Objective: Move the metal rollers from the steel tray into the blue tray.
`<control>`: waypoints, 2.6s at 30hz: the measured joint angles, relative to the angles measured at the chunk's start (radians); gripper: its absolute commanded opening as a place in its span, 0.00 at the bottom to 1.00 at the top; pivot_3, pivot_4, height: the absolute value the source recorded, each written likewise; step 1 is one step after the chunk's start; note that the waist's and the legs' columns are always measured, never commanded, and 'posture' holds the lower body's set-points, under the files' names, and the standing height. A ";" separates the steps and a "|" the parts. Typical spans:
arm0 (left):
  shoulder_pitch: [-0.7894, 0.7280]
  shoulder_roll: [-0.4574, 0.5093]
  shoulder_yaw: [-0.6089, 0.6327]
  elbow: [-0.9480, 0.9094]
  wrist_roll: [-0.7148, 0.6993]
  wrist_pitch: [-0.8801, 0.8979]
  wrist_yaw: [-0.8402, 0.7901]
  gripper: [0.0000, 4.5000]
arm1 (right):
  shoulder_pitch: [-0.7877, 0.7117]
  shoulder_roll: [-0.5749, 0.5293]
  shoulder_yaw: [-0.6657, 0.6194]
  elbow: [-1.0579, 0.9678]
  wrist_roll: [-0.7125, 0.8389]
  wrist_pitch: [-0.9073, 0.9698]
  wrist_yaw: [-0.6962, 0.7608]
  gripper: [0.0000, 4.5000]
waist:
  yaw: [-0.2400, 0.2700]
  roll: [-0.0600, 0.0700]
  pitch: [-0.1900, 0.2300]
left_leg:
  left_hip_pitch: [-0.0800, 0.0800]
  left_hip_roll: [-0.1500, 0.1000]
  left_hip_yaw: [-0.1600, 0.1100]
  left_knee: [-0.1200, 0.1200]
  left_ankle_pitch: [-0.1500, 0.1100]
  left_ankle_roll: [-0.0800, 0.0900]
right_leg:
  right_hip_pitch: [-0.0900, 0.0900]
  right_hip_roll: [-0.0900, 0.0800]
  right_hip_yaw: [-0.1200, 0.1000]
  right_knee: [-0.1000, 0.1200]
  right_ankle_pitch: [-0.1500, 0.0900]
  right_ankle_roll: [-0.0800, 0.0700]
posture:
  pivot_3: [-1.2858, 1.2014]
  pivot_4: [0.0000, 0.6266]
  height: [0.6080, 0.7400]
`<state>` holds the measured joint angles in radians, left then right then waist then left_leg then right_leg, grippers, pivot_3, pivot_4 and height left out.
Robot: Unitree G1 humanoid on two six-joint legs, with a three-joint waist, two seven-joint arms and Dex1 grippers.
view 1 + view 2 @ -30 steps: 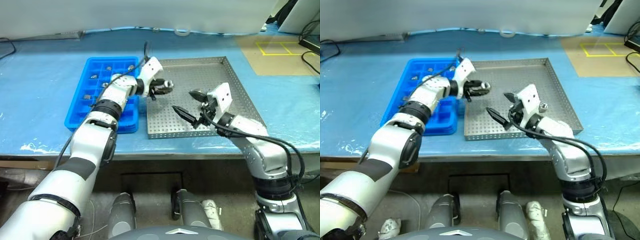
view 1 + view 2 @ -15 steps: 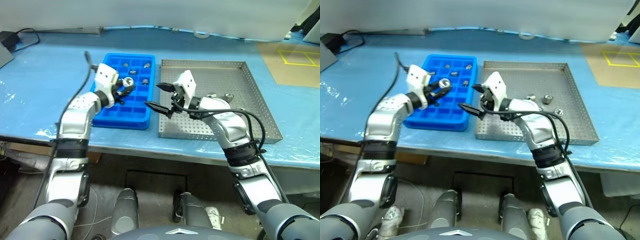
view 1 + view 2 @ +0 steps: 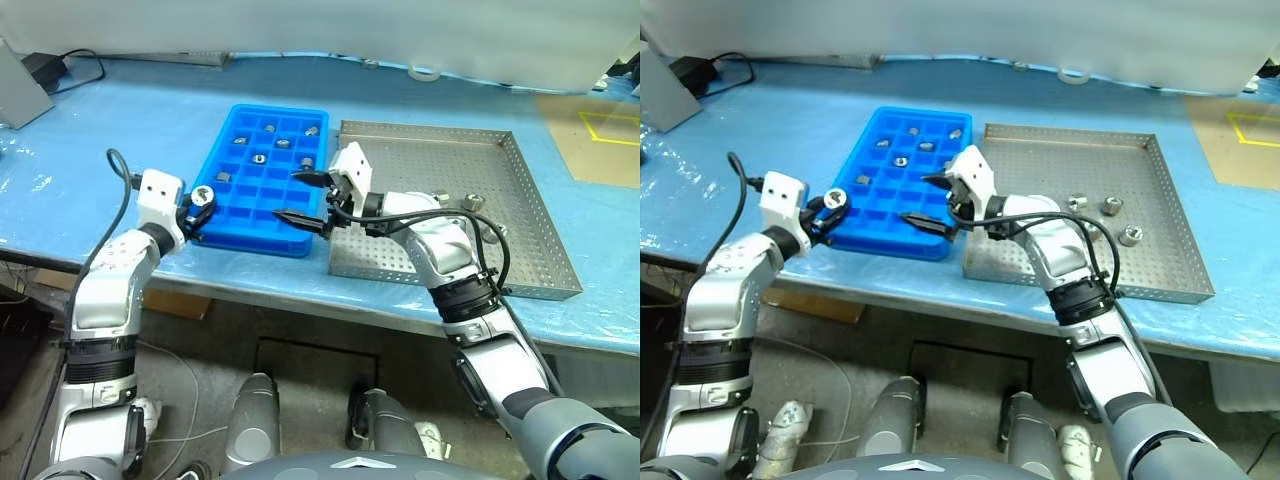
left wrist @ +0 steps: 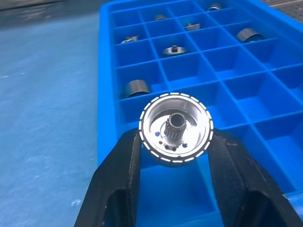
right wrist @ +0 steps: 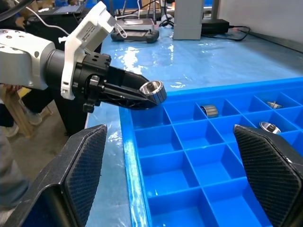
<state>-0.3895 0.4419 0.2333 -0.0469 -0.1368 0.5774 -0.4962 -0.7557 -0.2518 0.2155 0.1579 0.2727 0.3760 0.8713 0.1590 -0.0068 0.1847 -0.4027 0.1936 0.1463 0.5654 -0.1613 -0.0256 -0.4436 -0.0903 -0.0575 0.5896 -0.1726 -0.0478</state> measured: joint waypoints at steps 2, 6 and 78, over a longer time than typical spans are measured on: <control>0.000 0.001 -0.001 0.007 -0.002 -0.003 0.006 0.37 | 0.002 -0.006 0.000 0.000 -0.007 0.000 0.004 1.00 | 0.000 0.000 0.000 | 0.000 0.000 0.000 0.000 0.000 0.000 | 0.000 0.000 0.000 0.000 0.000 0.000 | 0.64 0.24 1.00; -0.001 0.001 -0.005 0.040 0.000 -0.013 0.031 0.37 | 0.005 -0.016 0.000 0.000 -0.021 0.001 0.007 1.00 | -0.002 0.000 0.000 | 0.000 0.000 0.000 0.000 0.000 0.000 | 0.000 0.000 0.000 0.000 0.000 0.000 | 0.64 0.24 1.00; -0.916 -0.612 -0.318 1.381 0.109 -0.575 -0.077 0.74 | 0.728 -0.204 -0.636 -0.600 0.064 0.254 -0.556 1.00 | -0.179 0.005 -0.003 | -0.001 -0.008 0.008 0.008 -0.002 0.018 | 0.008 -0.002 0.004 -0.017 0.003 0.019 | 0.30 0.24 1.00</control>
<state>-1.3056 -0.1704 -0.0849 1.3346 -0.0273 0.0020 -0.5731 -0.0278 -0.4556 -0.4205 -0.4418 0.3371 0.6297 0.3153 -0.0200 -0.0019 0.1817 -0.4036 0.1860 0.1540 0.5738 -0.1635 -0.0073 -0.4354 -0.0926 -0.0533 0.5725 -0.1697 -0.0286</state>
